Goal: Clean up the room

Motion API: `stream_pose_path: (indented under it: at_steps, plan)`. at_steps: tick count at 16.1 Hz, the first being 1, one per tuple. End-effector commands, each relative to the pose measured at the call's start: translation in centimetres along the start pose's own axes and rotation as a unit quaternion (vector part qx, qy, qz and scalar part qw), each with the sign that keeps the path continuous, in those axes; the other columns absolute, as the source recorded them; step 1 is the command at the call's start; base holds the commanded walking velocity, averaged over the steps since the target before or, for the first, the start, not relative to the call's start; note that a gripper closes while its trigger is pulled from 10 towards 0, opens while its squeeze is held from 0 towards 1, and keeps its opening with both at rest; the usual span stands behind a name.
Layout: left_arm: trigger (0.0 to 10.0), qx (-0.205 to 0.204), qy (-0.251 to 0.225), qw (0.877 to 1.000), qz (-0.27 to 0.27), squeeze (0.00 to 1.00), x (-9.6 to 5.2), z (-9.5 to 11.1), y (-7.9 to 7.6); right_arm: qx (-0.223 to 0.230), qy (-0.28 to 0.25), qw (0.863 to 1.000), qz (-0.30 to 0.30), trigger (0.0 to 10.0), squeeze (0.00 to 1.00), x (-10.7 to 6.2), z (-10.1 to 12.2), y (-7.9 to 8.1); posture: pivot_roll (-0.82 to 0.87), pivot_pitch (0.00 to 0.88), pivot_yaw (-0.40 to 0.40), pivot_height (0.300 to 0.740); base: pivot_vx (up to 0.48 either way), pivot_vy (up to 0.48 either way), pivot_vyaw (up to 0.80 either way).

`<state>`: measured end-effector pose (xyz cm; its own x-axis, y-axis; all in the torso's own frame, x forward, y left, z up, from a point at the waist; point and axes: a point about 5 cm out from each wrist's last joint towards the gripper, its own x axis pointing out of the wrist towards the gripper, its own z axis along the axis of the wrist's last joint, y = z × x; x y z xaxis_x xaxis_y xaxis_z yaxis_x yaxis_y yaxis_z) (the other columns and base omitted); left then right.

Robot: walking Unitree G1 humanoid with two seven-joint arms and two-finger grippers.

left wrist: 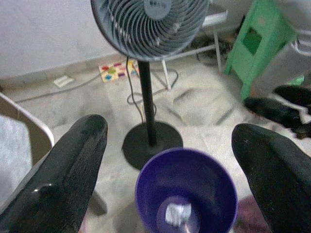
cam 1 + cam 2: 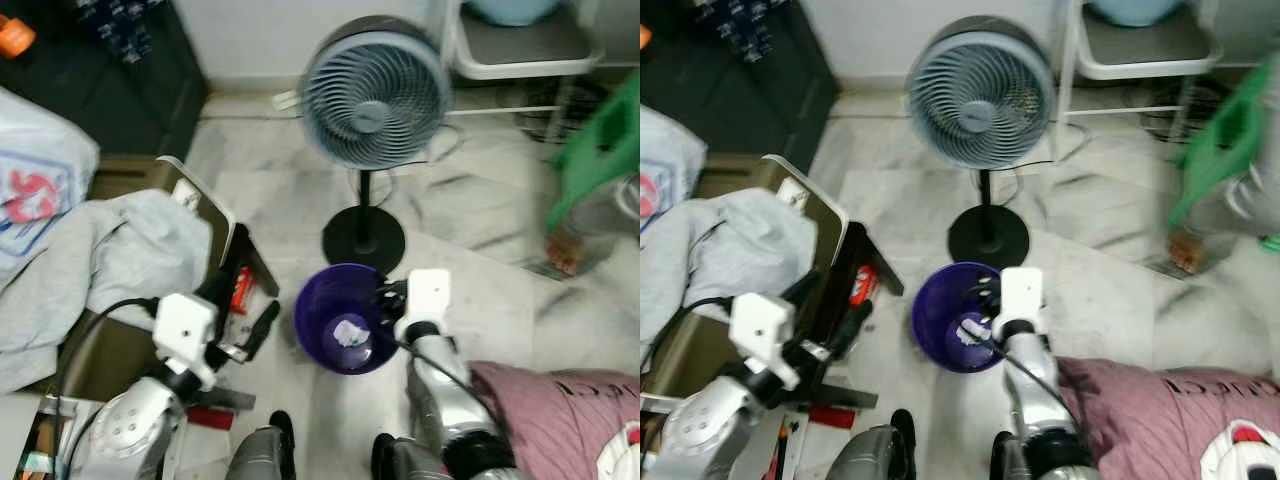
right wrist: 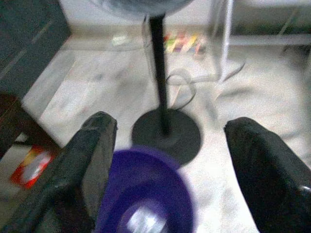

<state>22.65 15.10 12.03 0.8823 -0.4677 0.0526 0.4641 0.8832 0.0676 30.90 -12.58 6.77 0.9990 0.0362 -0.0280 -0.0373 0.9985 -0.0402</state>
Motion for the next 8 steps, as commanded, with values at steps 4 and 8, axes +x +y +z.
stream_pose_path:
  at_steps: [4, 8]
  plan:
    - [10.0, 0.01, 0.004, 1.0, 0.018, 0.0, 1.2, -1.3, -0.4, -0.011, -0.014, 1.0, 0.0, 10.0, 1.0, -2.1, 0.8, -0.7, 0.04, 0.144, 0.115, 0.74, 0.0, 0.0, 0.0]
    - [10.0, 0.018, -0.005, 0.999, 0.034, 0.0, 1.9, -1.6, -0.1, -0.022, -0.013, 1.0, -0.01, 10.0, 1.0, -3.8, 0.9, -2.0, 0.04, 0.082, 0.102, 0.74, 0.0, 0.0, 0.0]
